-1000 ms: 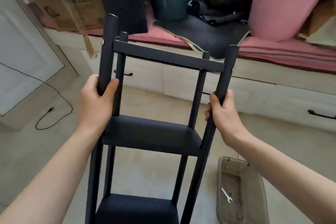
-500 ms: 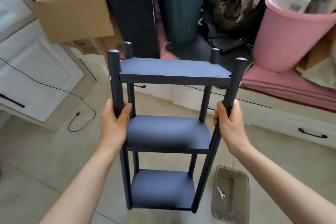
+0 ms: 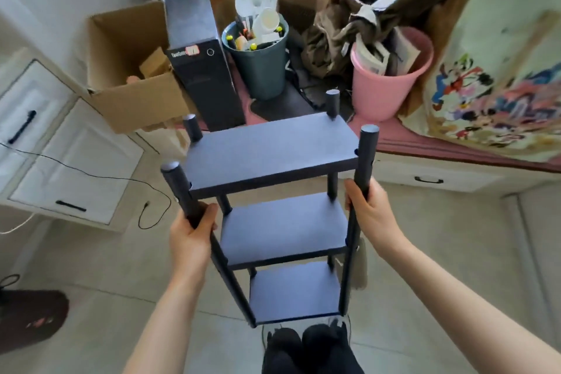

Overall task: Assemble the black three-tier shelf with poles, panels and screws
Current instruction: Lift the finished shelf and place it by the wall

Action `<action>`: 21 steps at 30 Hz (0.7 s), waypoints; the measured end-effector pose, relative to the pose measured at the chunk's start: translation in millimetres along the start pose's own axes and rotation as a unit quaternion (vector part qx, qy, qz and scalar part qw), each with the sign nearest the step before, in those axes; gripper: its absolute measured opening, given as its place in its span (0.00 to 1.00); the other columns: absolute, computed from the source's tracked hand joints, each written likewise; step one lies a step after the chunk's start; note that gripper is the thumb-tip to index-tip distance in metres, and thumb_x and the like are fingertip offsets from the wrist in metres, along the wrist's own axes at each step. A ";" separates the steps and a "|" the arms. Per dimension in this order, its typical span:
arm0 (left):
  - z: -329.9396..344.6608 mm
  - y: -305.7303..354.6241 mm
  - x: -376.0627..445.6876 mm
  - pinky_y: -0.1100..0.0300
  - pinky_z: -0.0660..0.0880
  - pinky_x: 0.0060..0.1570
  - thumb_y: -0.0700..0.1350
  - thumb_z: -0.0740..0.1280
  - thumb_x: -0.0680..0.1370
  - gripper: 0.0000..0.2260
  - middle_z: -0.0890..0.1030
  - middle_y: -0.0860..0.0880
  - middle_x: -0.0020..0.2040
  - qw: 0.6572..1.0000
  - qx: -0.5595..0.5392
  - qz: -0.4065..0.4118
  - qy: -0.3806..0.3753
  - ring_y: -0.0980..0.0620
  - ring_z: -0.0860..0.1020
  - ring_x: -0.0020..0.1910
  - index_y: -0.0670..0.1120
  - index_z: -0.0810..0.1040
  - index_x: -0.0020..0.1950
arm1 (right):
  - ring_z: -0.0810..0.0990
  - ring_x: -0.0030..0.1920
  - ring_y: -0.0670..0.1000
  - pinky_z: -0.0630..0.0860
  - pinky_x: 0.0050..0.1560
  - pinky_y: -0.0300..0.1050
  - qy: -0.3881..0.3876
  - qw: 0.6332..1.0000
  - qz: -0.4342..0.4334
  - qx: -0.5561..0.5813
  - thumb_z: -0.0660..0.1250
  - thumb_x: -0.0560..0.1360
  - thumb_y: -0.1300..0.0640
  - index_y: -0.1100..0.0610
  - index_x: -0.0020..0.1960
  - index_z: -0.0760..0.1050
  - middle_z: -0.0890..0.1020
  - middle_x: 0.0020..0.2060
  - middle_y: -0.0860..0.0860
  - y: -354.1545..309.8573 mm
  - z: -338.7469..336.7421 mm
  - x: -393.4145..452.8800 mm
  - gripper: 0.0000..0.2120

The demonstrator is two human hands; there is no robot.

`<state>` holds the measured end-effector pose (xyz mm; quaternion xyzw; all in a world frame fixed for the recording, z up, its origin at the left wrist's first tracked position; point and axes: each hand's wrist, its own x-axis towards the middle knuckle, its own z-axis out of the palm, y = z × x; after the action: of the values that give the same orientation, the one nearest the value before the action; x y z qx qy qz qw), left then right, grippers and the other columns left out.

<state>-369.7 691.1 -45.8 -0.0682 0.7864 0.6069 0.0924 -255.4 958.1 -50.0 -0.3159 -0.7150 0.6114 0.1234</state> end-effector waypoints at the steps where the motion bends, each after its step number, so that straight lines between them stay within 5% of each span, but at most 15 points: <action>1: -4.4 8.3 -8.5 0.54 0.70 0.39 0.41 0.69 0.80 0.13 0.75 0.56 0.30 1.000 -0.007 -0.005 -0.002 0.55 0.73 0.31 0.54 0.75 0.38 | 0.69 0.31 0.45 0.68 0.37 0.39 -0.001 1.000 0.001 -0.002 0.60 0.82 0.58 0.56 0.40 0.66 0.71 0.32 0.50 -6.6 -6.4 -12.1 0.12; 6: -15.7 27.2 -37.1 0.57 0.69 0.39 0.37 0.67 0.79 0.09 0.75 0.56 0.29 0.999 -0.018 -0.035 -0.036 0.56 0.73 0.31 0.47 0.73 0.41 | 0.70 0.32 0.41 0.68 0.36 0.32 -0.006 0.999 0.033 -0.031 0.60 0.82 0.58 0.57 0.45 0.69 0.72 0.35 0.49 -17.7 -35.4 -69.0 0.07; 11: -9.3 38.7 -66.7 0.70 0.71 0.32 0.38 0.66 0.80 0.08 0.73 0.56 0.31 0.992 -0.005 -0.005 -0.127 0.59 0.71 0.31 0.46 0.72 0.42 | 0.72 0.34 0.39 0.70 0.39 0.29 0.038 0.997 0.054 -0.031 0.59 0.82 0.60 0.53 0.44 0.69 0.73 0.37 0.49 -25.1 -63.0 -110.5 0.09; 21: 69.2 63.5 -96.7 0.65 0.69 0.36 0.37 0.65 0.80 0.10 0.75 0.59 0.31 0.967 0.002 0.000 -0.255 0.60 0.72 0.31 0.50 0.75 0.42 | 0.73 0.35 0.42 0.71 0.41 0.37 0.194 0.977 0.085 0.000 0.61 0.82 0.57 0.54 0.44 0.69 0.74 0.36 0.48 -24.5 -135.2 -177.1 0.08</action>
<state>-285.1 773.6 19.0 0.0885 0.7380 0.6029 0.2897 -50.3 957.7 40.5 -0.4883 -0.6476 0.5468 0.2079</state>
